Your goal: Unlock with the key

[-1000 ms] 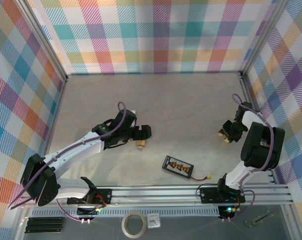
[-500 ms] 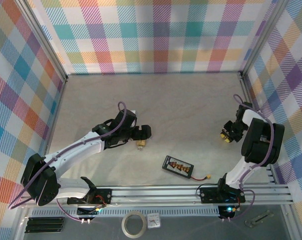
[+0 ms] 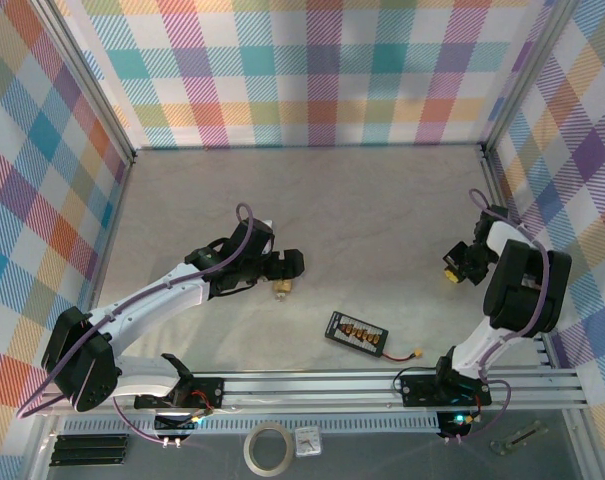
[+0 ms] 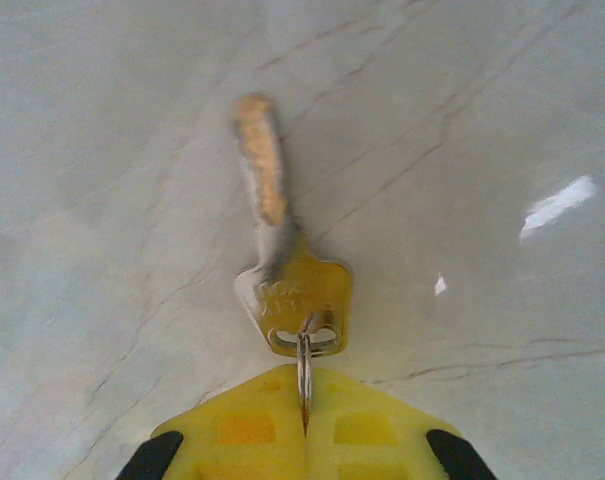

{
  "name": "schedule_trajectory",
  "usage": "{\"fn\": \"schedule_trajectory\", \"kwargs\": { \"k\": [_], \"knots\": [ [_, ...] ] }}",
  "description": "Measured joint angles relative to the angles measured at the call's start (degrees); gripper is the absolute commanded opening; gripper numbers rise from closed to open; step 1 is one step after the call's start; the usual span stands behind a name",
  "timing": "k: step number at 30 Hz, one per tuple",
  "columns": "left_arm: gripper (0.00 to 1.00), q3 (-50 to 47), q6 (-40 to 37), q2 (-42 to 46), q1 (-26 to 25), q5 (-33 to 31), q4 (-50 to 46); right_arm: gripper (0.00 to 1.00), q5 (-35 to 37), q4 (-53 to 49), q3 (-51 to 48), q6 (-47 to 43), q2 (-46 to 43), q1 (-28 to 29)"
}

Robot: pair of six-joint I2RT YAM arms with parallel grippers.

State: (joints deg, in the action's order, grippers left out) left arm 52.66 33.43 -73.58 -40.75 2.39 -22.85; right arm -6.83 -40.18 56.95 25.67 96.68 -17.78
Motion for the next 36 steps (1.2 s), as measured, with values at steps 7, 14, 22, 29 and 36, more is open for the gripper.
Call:
{"fn": "schedule_trajectory", "kwargs": {
  "k": [7, 14, 22, 29, 36],
  "knots": [
    [0.97, -0.02, 8.28, -0.2, 0.0, 7.61, 10.1, 0.0, -9.81, 2.4, -1.2, -4.9, -17.42, 13.75],
    [0.98, -3.06, 21.64, 0.44, -0.02, 13.51, 25.9, 0.0, -16.85, 3.32, -0.24, -7.45, -27.36, 31.69],
    [0.97, -8.83, 37.48, 0.48, -1.16, 16.24, 40.02, 0.0, -17.94, 7.56, 0.72, -6.36, -27.19, 43.41],
    [0.98, -14.75, 52.41, -0.39, -3.21, 17.14, 50.45, 0.0, -18.38, 14.34, 0.68, -4.13, -27.54, 46.18],
    [0.98, -15.89, 65.16, -6.51, -4.72, 16.48, 64.24, 0.0, -19.45, 21.88, -1.55, -1.55, -28.5, 49.72]
  ]
}}
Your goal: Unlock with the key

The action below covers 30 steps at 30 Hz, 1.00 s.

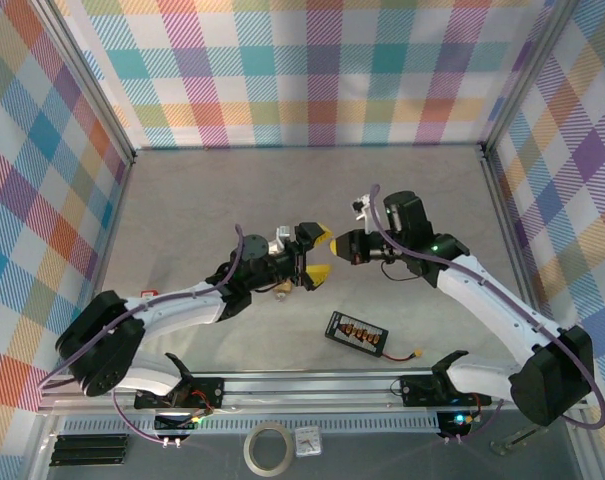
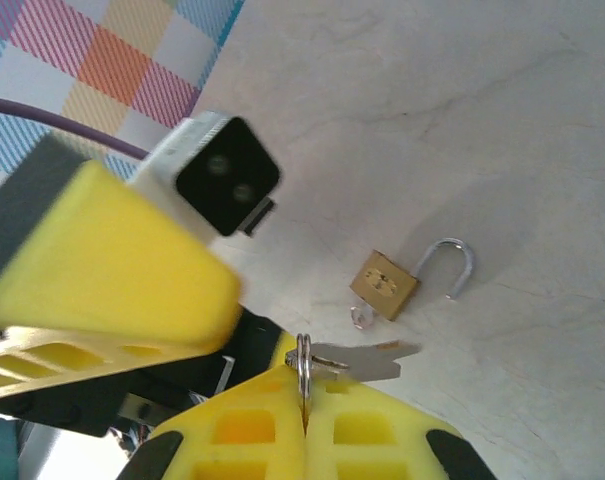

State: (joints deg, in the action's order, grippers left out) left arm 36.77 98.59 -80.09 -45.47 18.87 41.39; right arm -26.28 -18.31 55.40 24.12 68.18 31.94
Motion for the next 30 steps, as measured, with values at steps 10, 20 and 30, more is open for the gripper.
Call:
{"fn": "schedule_trajectory", "kwargs": {
  "k": [10, 20, 30],
  "knots": [
    [0.85, -1.14, 7.37, -4.2, -0.94, -3.63, 8.33, 0.0, -0.42, 5.84, -3.3, 2.49, -0.31, 4.92],
    [0.58, -3.04, 8.57, -4.2, -0.9, -5.46, 10.01, 0.0, -0.35, 5.81, -7.21, 2.67, -4.57, 5.27],
    [0.38, -3.32, 7.72, -4.17, -0.17, -5.46, 9.64, 0.0, -0.42, 5.64, -7.37, 1.79, -5.35, 5.27]
  ]
}}
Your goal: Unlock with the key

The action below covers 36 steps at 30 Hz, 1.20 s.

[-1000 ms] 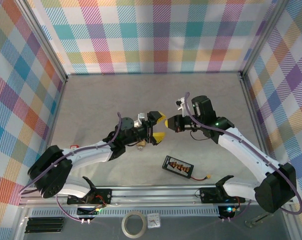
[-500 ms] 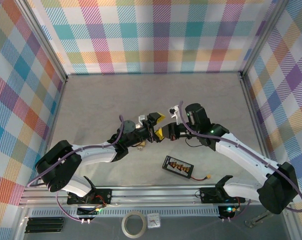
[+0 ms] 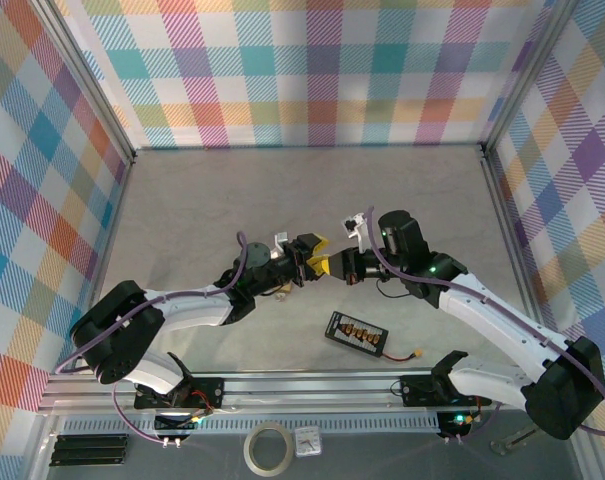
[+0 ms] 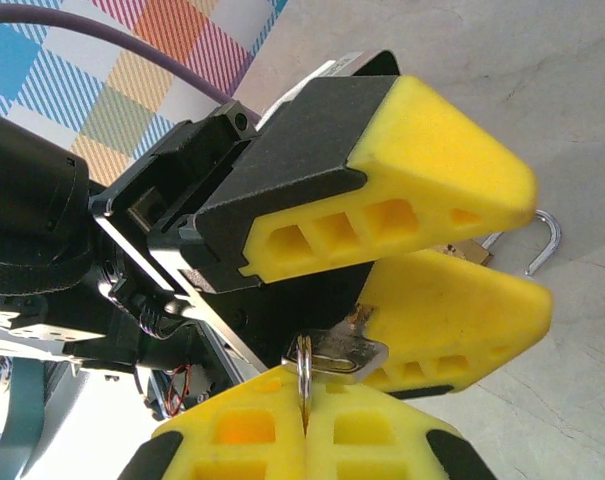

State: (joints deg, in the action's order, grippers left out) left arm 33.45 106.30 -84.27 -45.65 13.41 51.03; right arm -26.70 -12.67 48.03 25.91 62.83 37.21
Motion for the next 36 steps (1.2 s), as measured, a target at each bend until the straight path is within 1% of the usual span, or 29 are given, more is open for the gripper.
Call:
{"fn": "schedule_trajectory", "kwargs": {
  "k": [6, 7, 9, 10, 12, 18, 19, 20, 21, 22, 25, 26, 28, 30, 33, 36],
  "knots": [
    [0.2, 0.0, -1.25, 0.46, 0.11, 0.02, -0.9, 0.0, -0.2, 0.11, -1.25, -0.66, -0.33, 0.0],
    [0.17, 0.0, -1.36, 0.68, 0.11, 0.02, -1.27, 0.0, -0.2, 0.09, -1.46, -0.9, -0.63, 0.0],
    [0.06, 0.02, -1.51, 0.94, 0.11, 0.04, -1.57, 0.0, -0.22, -0.07, -1.53, -1.18, -1.22, 0.0],
    [0.03, 0.04, -1.75, 1.03, 0.22, 0.13, -1.6, 0.0, -0.2, -0.26, -1.53, -1.33, -1.46, 0.0],
    [0.0, 0.37, -2.23, 1.6, 0.37, 0.24, -1.92, 0.0, -0.24, -0.83, -1.75, -1.57, -1.75, 0.0],
    [0.0, 1.27, -4.9, 4.17, 0.61, 0.96, -7.3, 0.0, -0.09, -1.53, -1.77, -2.91, -2.89, 0.0],
    [0.0, 1.55, -5.55, 4.83, 0.72, 1.09, -8.76, 0.03, 0.04, -1.57, -1.77, -2.93, -2.93, 0.0],
    [0.0, 2.12, -6.88, 5.9, 0.83, 1.2, -11.15, 0.23, 0.04, -1.46, -1.77, -2.82, -2.99, 0.0],
    [0.0, 2.91, -8.72, 7.06, 0.92, 1.27, -13.81, 0.5, -0.02, -1.03, -1.81, -2.23, -3.06, 0.0],
    [0.0, 3.87, -11.06, 8.37, 1.01, 0.87, -17.09, 0.63, -0.24, -0.15, -2.01, -1.09, -3.19, -0.04],
    [0.0, 7.32, -20.92, 13.88, 1.62, -2.93, -28.06, 0.78, -0.66, 3.17, -2.23, 4.48, -3.48, -0.52],
    [0.0, 8.44, -24.87, 16.24, 1.62, -4.74, -30.95, 0.81, -1.01, 4.96, -2.25, 6.88, -3.48, -0.74],
    [0.0, 9.86, -31.12, 20.22, 1.6, -7.37, -33.77, 0.82, -1.79, 8.92, -2.34, 11.85, -3.41, -1.09],
    [0.0, 10.75, -36.13, 22.93, 1.6, -9.18, -34.6, 0.8, -3.41, 14.97, -2.45, 17.68, -2.32, -1.27],
    [0.0, 11.34, -40.5, 23.3, 1.53, -10.58, -34.56, 0.76, -5.95, 27.54, -4.44, 25.75, 1.4, -1.31],
    [0.0, 11.34, -42.86, 22.08, 1.14, -11.45, -34.88, 0.7, -7.5, 35.8, -6.88, 31.45, 4.83, -1.22]
  ]
}}
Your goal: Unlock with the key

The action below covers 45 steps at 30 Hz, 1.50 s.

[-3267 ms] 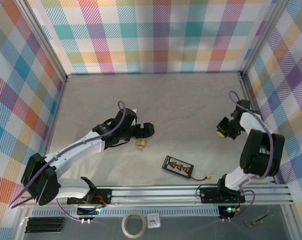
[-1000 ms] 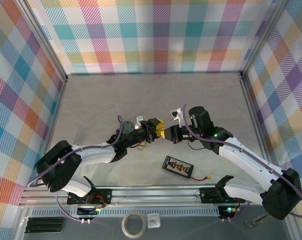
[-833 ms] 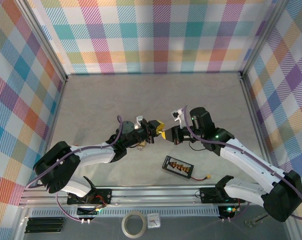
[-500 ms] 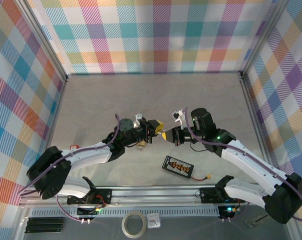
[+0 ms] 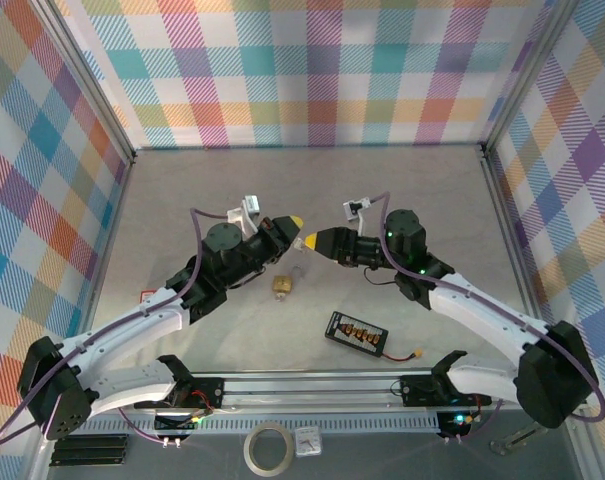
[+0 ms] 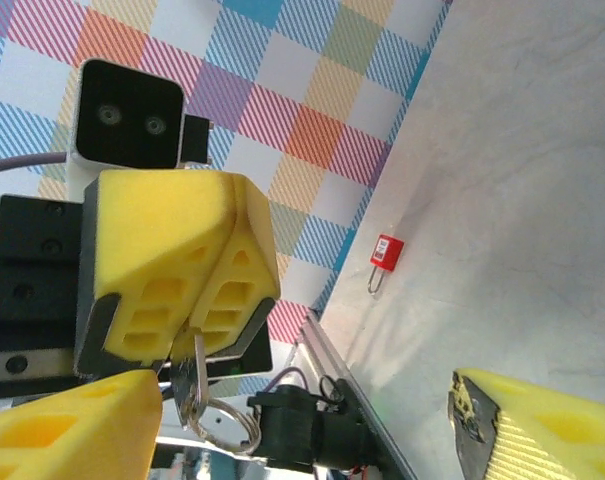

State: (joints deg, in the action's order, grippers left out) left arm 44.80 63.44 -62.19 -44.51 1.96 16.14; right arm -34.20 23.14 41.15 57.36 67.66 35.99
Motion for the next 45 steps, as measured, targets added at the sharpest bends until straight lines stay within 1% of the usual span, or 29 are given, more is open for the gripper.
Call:
{"fn": "schedule_trajectory", "kwargs": {
  "k": [4, 9, 14, 17, 22, 24, 28, 29, 33, 34, 36, 38, 39, 40, 41, 43, 45],
  "knots": [
    [0.0, 0.0, -1.55, -0.31, -0.35, -0.9, -0.35, 0.64, -1.42, 6.08, -0.68, 3.87, 1.9, 0.83],
    [0.0, -0.02, -2.01, -0.31, -0.76, -1.64, 0.33, 0.55, -2.05, 13.16, -2.19, 7.08, 2.16, 1.95],
    [0.0, -0.85, -2.01, -0.31, -1.33, -1.92, 1.2, 0.46, -2.54, 16.39, -2.25, 8.72, 4.24, 2.93],
    [0.0, -1.44, -2.01, -0.31, -1.38, -2.58, 1.95, 0.37, -2.54, 18.01, -2.25, 9.73, 5.22, 3.34],
    [0.0, -1.73, -2.03, -0.31, -1.49, -2.73, 2.75, 0.25, -2.54, 19.56, -2.25, 10.93, 5.6, 3.65],
    [0.0, -2.36, -1.99, -0.31, -1.49, -2.71, 3.91, 0.15, -2.47, 19.69, -2.25, 11.34, 5.6, 3.74],
    [0.0, -3.37, -1.62, 0.04, -1.49, -2.97, 5.81, 0.02, -2.49, 20.41, -2.56, 12.28, 5.66, 3.67],
    [0.0, -3.56, -1.55, 0.22, -1.49, -2.97, 6.34, 0.0, -2.54, 20.72, -2.6, 12.7, 5.66, 3.69],
    [0.0, -3.8, -1.55, 0.55, -1.6, -3.13, 6.64, 0.0, -2.73, 21.05, -2.6, 12.72, 5.64, 3.74],
    [0.03, -3.85, -1.55, 0.55, -1.6, -3.13, 6.69, 0.0, -2.75, 20.98, -2.58, 12.72, 5.62, 3.74],
    [0.4, -3.85, -1.9, 0.55, -1.6, -3.23, 6.25, 0.0, -2.93, 20.33, -2.51, 12.46, 5.49, 3.76],
    [0.64, -3.58, -2.86, 1.14, -1.46, -4.48, 2.25, 0.0, -2.99, 15.37, -1.14, 10.38, 4.74, 3.82],
    [0.76, -2.75, -3.54, 2.21, -1.11, -5.86, -3.32, 0.0, -2.69, 10.16, 0.7, 8.02, 4.11, 3.85],
    [0.84, -1.51, -4.44, 3.41, -0.68, -7.37, -9.4, 0.0, -2.19, 4.81, 2.8, 5.29, 3.5, 3.85],
    [0.87, 1.11, -5.22, 4.94, 0.07, -9.25, -17.84, 0.0, -1.05, -2.84, 6.03, 1.66, 2.73, 3.85],
    [0.9, 8.5, -7.3, 7.39, 3.37, -12.61, -34.45, 0.0, 2.51, -15.91, 12.35, -5.44, 1.75, 4.2],
    [0.91, 16.63, -9.64, 9.07, 8.87, -15.67, -49.44, 0.0, 7.82, -27.52, 18.84, -12.52, 1.31, 4.26]
  ]
}}
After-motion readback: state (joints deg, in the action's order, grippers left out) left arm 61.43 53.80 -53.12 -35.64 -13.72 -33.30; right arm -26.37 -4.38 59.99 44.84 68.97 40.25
